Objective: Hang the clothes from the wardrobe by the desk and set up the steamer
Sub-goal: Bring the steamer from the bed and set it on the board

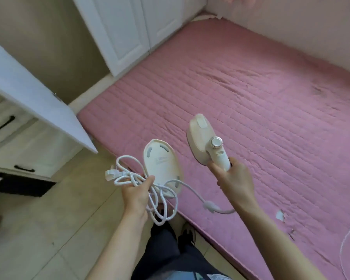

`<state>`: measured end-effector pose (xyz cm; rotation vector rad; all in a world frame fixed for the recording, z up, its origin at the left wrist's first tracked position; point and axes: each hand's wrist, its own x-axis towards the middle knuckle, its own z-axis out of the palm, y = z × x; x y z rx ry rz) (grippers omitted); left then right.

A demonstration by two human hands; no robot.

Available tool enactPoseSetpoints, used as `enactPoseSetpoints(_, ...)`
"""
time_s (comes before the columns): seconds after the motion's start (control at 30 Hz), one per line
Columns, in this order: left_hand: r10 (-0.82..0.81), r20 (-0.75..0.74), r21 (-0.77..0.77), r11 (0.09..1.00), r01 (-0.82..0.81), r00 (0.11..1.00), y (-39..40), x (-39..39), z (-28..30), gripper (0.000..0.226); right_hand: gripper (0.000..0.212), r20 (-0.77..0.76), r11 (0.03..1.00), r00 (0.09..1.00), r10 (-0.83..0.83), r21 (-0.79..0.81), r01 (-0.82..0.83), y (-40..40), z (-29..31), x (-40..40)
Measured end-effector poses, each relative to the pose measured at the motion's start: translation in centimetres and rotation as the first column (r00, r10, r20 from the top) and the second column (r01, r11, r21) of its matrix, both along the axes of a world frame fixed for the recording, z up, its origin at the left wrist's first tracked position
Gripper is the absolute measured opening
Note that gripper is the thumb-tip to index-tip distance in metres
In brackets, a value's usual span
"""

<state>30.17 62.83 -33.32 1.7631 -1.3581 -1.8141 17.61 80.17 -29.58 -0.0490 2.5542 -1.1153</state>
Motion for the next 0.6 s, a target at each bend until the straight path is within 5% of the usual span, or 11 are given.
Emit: enactPoseSetpoints(0.6, 0.596, -0.123, 0.074, 0.803, -0.591, 0.794, -6.6, 21.5, 3.5, 0.022, 0.039, 0.068, 0.838, 0.837, 0.543, -0.103, -0.536, -14.9, 4.1, 14.6)
